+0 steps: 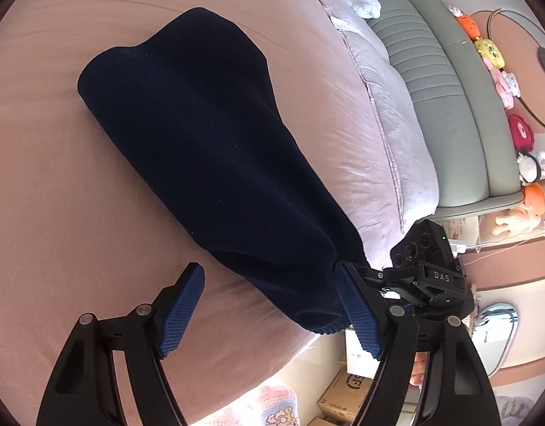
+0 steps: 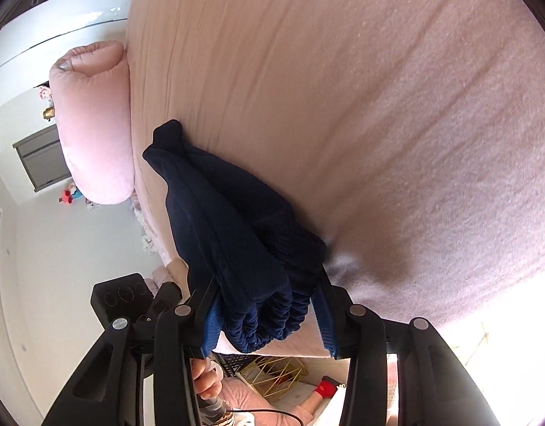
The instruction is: Fold clothes
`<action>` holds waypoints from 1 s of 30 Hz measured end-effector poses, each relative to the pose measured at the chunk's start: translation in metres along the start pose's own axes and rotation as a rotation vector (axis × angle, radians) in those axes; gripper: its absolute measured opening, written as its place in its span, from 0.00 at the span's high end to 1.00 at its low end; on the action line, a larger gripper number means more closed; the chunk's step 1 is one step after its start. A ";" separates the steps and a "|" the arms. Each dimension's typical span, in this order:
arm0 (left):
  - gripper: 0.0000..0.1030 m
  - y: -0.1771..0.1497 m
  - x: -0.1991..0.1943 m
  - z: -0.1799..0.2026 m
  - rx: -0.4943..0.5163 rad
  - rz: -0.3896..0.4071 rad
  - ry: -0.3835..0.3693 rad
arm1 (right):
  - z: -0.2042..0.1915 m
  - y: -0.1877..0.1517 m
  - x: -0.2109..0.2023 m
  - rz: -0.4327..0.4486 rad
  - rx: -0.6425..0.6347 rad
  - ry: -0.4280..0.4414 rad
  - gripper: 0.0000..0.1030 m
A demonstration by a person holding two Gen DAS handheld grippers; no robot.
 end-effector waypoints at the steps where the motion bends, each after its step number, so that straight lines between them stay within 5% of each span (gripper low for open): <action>1: 0.27 -0.003 -0.001 0.002 0.006 0.003 0.012 | -0.001 -0.003 -0.001 0.015 -0.010 -0.009 0.58; 12: 0.27 -0.043 0.006 0.002 -0.048 -0.042 0.049 | -0.018 -0.035 -0.003 0.138 -0.111 -0.135 0.58; 16: 0.27 -0.050 0.002 0.002 -0.054 -0.046 0.046 | -0.018 -0.047 0.006 0.105 -0.091 -0.107 0.58; 22: 0.26 -0.057 -0.017 0.006 0.010 -0.026 0.141 | -0.016 -0.057 0.027 0.028 -0.019 -0.021 0.58; 30: 0.26 -0.076 -0.033 -0.010 -0.009 -0.014 0.172 | -0.025 -0.072 0.043 -0.004 -0.077 -0.025 0.58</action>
Point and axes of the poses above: each gripper's, at about its wrist camera, not at the fingertips, and x roughly the way its jaws point, z to its right, y to its top, the point moved 3 cm from there along x, roughly the way its jaws point, and after that the axes turned 5 degrees about -y, right-handed, at the moved point
